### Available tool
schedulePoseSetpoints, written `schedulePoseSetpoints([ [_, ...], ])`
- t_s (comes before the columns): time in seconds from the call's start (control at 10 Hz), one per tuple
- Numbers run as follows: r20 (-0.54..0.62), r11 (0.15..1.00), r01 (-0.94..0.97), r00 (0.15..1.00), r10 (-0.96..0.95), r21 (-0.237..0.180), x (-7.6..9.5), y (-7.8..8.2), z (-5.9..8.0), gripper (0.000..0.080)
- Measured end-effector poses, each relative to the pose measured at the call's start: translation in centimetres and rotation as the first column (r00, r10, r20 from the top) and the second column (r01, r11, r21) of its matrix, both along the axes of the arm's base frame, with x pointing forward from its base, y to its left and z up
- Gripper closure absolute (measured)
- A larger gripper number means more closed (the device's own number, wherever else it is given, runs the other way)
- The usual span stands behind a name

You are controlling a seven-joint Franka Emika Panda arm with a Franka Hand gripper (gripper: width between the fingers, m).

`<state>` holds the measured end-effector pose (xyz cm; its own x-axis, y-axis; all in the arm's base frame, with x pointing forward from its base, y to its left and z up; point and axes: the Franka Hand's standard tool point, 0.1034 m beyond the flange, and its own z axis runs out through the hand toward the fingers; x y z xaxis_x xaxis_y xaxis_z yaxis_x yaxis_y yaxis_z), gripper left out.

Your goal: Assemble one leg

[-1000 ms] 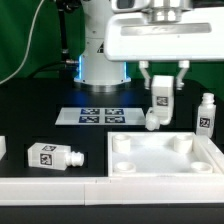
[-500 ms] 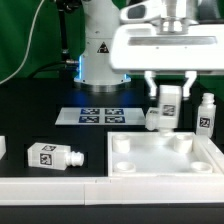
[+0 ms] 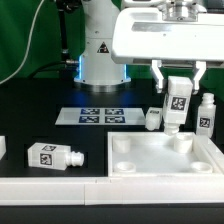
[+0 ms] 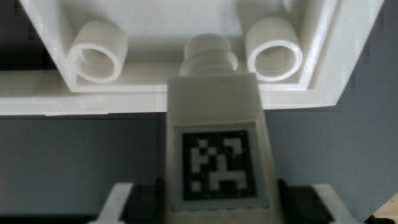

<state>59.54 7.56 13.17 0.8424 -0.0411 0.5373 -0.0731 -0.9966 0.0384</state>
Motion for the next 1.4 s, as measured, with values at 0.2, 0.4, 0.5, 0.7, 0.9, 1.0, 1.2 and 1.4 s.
schedulePoseSetpoints([
  [0.2, 0.008, 1.000, -0.009, 1.000, 0.009, 0.007, 0.5, 1.2, 0.0, 0.0509],
  [0.4, 0.039, 1.000, 0.010, 0.999, -0.011, 0.025, 2.2, 2.8, -0.6, 0.0509],
  [0.5, 0.051, 1.000, 0.010, 0.999, -0.012, 0.024, 3.0, 3.6, -1.0, 0.0509],
  [0.7, 0.047, 1.000, -0.001, 0.999, 0.000, 0.013, 3.0, 3.4, -1.1, 0.0509],
  [0.9, 0.046, 1.000, -0.001, 0.999, 0.001, 0.012, 2.9, 3.4, -1.2, 0.0509],
  [1.0, 0.063, 1.000, -0.010, 0.998, 0.010, 0.005, 3.0, 3.3, -1.1, 0.0509],
  [1.2, 0.086, 1.000, -0.016, 0.996, 0.017, -0.008, 3.2, 3.0, -2.0, 0.0509],
  [1.4, 0.080, 1.000, -0.021, 0.997, 0.022, -0.009, 3.1, 3.4, -2.5, 0.0509],
])
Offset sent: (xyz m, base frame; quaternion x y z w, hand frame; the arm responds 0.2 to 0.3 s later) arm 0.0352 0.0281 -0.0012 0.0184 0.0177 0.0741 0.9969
